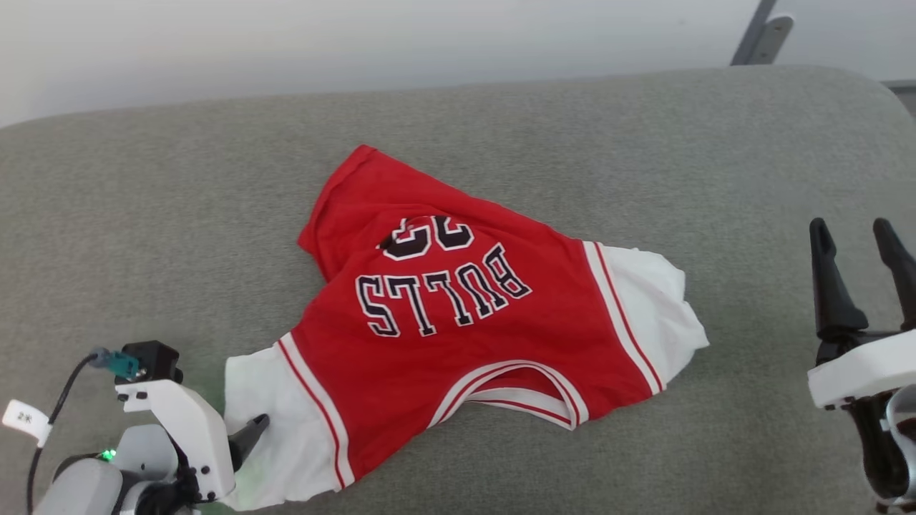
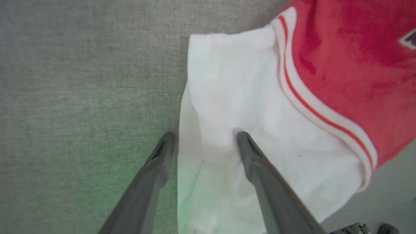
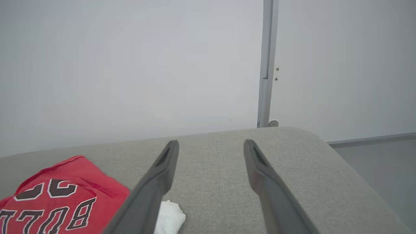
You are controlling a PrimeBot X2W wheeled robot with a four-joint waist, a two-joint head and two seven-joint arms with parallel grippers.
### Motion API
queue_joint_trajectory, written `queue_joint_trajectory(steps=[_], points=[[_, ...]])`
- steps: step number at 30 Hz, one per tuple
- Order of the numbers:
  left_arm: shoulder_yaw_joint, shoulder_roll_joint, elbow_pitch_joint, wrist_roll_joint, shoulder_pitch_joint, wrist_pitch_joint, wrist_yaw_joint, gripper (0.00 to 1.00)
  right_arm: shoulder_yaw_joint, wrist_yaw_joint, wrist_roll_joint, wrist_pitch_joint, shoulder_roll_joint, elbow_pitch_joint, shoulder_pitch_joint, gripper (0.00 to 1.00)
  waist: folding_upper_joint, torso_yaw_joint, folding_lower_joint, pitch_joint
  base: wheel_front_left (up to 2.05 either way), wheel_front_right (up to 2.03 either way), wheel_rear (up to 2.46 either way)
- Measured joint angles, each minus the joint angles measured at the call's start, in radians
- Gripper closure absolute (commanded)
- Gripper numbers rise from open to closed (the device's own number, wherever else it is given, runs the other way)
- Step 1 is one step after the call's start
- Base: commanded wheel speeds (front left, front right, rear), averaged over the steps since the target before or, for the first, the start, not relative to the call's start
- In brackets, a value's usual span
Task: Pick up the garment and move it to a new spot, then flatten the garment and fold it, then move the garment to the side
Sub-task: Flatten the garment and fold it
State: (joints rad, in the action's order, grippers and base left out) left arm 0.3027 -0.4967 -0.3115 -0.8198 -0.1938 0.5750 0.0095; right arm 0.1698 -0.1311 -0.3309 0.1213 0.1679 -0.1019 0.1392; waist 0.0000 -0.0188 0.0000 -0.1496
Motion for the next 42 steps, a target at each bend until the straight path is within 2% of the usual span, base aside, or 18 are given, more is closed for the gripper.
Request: queue_joint_trajectory(steps=[5,6,7,8,16,25,29,31,32,38,42], points=[[0.017,-0.017,-0.026,-0.007,-0.031,0.080,0.018,0.00,-0.003,0.000,0.005,-0.033,-0.025,0.010,-0.013,0.00,0.0000,-0.030,0.0000,-0.010,0.00,0.00,0.00],[0.021,-0.016,-0.037,-0.007,-0.040,0.092,0.018,0.04,-0.003,0.000,0.004,-0.038,-0.029,0.011,-0.017,0.00,0.0001,-0.034,-0.0001,-0.013,0.00,0.00,0.00],[0.026,-0.016,-0.045,-0.007,-0.050,0.104,0.012,0.97,-0.002,0.000,0.002,-0.044,-0.034,0.012,-0.019,0.00,0.0001,-0.038,0.0000,-0.016,0.00,0.00,0.00],[0.031,-0.019,-0.057,-0.007,-0.061,0.106,0.004,1.00,-0.003,0.000,0.002,-0.051,-0.035,0.012,-0.020,0.00,0.0001,-0.041,0.0000,-0.019,0.00,0.00,0.00],[0.036,-0.045,-0.122,0.004,-0.147,0.107,-0.033,1.00,0.000,0.000,-0.006,-0.104,-0.040,0.009,-0.026,0.00,0.0000,-0.048,0.0000,-0.030,0.00,0.00,0.00],[0.007,-0.160,-0.152,0.032,-0.244,0.121,-0.041,1.00,0.004,0.000,-0.013,-0.122,-0.041,0.011,-0.031,0.00,0.0000,-0.035,0.0000,-0.039,0.00,0.00,0.00],[-0.004,-0.183,-0.182,0.030,-0.270,0.143,-0.039,1.00,-0.002,0.000,-0.019,-0.123,-0.040,0.015,-0.029,0.00,0.0000,-0.033,0.0000,-0.043,0.00,0.00,0.00],[-0.003,-0.187,-0.199,0.027,-0.273,0.162,-0.035,0.09,-0.006,0.000,-0.019,-0.123,-0.040,0.018,-0.028,0.00,0.0000,-0.033,0.0000,-0.045,0.00,0.00,0.00],[0.001,-0.188,-0.204,0.027,-0.273,0.176,-0.034,0.00,-0.008,0.000,-0.020,-0.125,-0.040,0.020,-0.028,0.00,0.0000,-0.033,0.0000,-0.045,0.00,0.00,0.00],[0.013,-0.190,-0.206,0.016,-0.270,0.235,-0.020,0.00,-0.019,0.000,-0.023,-0.126,-0.036,0.025,-0.027,0.00,0.0000,-0.033,0.0000,-0.044,0.00,0.00,0.00],[0.014,-0.200,-0.185,0.002,-0.252,0.291,0.012,0.00,-0.024,0.000,-0.029,-0.122,-0.031,0.021,-0.027,0.00,0.0000,-0.032,0.0000,-0.045,0.00,0.00,0.00]])
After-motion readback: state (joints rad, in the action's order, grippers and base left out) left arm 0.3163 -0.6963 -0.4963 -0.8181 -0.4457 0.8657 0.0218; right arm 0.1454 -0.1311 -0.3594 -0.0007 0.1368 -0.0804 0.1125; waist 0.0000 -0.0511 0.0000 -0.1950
